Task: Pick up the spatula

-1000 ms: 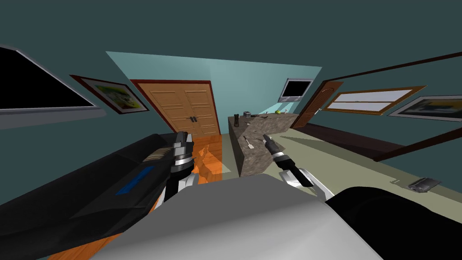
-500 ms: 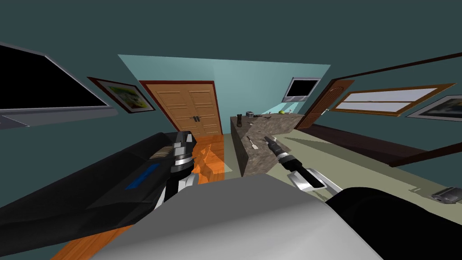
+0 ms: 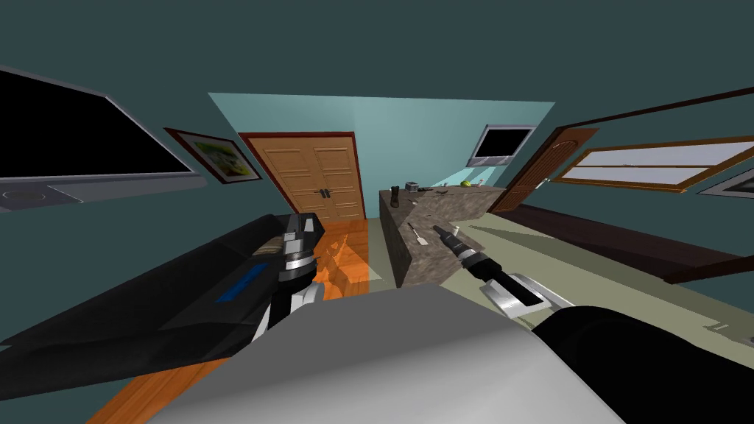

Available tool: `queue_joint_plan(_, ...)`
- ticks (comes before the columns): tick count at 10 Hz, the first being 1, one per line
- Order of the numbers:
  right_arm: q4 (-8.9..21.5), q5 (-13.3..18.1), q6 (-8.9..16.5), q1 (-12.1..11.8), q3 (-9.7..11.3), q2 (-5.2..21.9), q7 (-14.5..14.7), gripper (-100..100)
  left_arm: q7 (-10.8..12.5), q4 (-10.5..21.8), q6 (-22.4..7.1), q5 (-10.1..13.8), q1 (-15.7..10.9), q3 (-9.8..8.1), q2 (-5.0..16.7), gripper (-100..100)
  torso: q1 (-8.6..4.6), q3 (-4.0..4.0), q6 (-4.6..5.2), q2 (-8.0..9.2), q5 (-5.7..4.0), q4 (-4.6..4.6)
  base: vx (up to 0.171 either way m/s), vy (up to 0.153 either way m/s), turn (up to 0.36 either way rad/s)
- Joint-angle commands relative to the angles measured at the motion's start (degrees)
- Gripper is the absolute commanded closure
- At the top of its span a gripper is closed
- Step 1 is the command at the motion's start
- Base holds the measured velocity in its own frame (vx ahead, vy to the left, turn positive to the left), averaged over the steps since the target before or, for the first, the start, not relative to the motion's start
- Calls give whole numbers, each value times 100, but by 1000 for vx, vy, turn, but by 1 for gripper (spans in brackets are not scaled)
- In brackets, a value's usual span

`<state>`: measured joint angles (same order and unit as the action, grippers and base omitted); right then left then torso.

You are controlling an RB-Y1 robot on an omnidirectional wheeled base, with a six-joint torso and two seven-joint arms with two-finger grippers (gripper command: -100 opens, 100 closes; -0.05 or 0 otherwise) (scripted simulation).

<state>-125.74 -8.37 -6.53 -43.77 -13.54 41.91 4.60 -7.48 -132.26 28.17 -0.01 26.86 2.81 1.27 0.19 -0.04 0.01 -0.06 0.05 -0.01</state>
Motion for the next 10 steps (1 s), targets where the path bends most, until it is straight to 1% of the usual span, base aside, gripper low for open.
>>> queue_joint_plan(1, 37, -142, 88, -233, -99, 286, 114, -100, 0, 0, 0, 0, 0, 0, 0, 0, 0, 0, 0, 0, 0, 0, 34, 61, 97)
queue_joint_plan(2, 37, -142, 88, -233, -99, 392, 114, -100, 0, 0, 0, 0, 0, 0, 0, 0, 2, -2, -2, -4, 0, -1, 31, 51, 34)
queue_joint_plan(3, 79, -278, 184, -426, -179, 598, 213, -100, 0, 0, 0, 0, 0, 0, 0, 0, -1, -2, 0, -4, 0, -1, 37, 56, 72)
queue_joint_plan(4, 79, -278, 184, -426, -179, 719, 213, -100, 0, 0, 0, 0, 0, 0, 0, 0, 0, -3, -2, -6, 0, -1, 32, 39, 42)
queue_joint_plan(5, 129, -423, 275, -629, -254, 922, 317, -100, 0, 0, 0, 0, 0, 0, 0, 0, -5, -3, -1, -4, -1, -1, 33, 45, 88)
queue_joint_plan(6, 129, -423, 275, -629, -254, 1049, 317, -100, 0, 0, 0, 0, 0, 0, 0, 0, -4, -3, -1, -5, -1, -1, 35, 34, 44)
queue_joint_plan(7, 188, -575, 362, -842, -323, 1250, 425, -100, 0, 0, 0, 0, 0, 0, 0, 0, -7, -3, -1, -5, -2, -1, 53, 46, 94)
queue_joint_plan(8, 188, -575, 362, -842, -323, 1379, 425, -100, 0, 0, 0, 0, 0, 0, 0, 0, -3, -6, -1, -10, -1, -2, 50, 35, 45)
queue_joint_plan(9, 254, -733, 443, -1062, -385, 1585, 537, -100, 0, 0, 0, 0, 0, 0, 0, 0, -7, -6, -1, -11, -2, -2, 55, 35, 93)
queue_joint_plan(10, 254, -733, 443, -1062, -385, 1705, 537, -100, 0, 0, 0, 0, 0, 0, 0, 0, -7, -7, -2, -13, -2, -3, 42, 24, 52)
